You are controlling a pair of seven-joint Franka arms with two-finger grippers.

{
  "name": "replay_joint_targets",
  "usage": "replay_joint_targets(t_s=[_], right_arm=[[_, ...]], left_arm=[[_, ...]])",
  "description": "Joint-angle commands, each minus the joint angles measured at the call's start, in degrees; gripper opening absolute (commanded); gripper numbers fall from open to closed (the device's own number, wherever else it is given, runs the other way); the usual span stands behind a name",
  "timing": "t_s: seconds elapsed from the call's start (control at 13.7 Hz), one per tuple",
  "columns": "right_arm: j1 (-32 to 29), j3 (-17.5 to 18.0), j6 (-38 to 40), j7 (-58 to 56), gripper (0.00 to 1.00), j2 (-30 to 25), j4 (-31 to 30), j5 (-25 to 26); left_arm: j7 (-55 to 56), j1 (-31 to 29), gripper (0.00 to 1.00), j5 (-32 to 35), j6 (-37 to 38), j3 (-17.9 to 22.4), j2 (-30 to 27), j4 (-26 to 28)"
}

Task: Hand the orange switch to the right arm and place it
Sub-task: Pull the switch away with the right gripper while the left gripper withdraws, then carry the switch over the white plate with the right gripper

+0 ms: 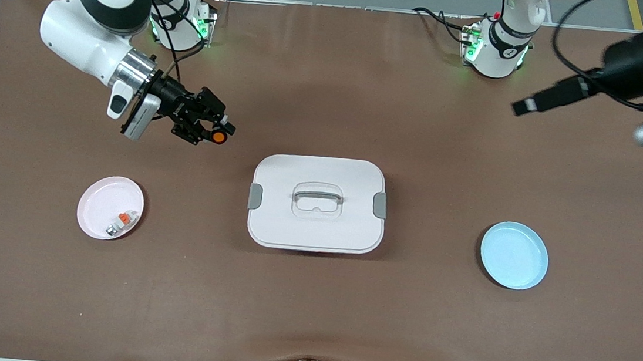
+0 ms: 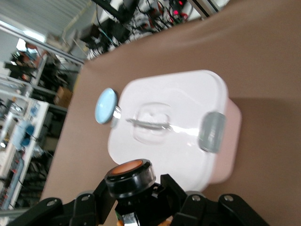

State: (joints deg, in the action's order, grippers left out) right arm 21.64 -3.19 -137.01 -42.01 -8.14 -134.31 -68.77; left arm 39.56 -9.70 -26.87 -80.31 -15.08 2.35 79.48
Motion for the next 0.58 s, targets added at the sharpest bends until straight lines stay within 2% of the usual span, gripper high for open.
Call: replay_joint_targets(t_s=[0.0,0.22,0.36,0.51], right_arm=[[-6.42,0.55,5.86,2.97,0.0,-0.13,0.37,14.38],[-12.57,0.55,13.5,5.88,0.0,0.31,3.61,32.77],[-14.52,0.64,17.72,5.19,0.0,1.54,7.21,44.11],[-14.87,0.55,21.59,2.65,0.0,3.73,11.51,51.17]], left_arm=[[-4.39,-1.1,1.0,8.11,0.94,-0.57,-1.12,1.03],[-10.7,-1.63,1.0,14.55,0.86,0.83,-0.24,1.11],[-18.95,-1.02,1.0,15.62,0.86,4.68,0.63,1.2],[-24.94,2.12,1.0,17.11,0.16,10.13,1.95,1.2]])
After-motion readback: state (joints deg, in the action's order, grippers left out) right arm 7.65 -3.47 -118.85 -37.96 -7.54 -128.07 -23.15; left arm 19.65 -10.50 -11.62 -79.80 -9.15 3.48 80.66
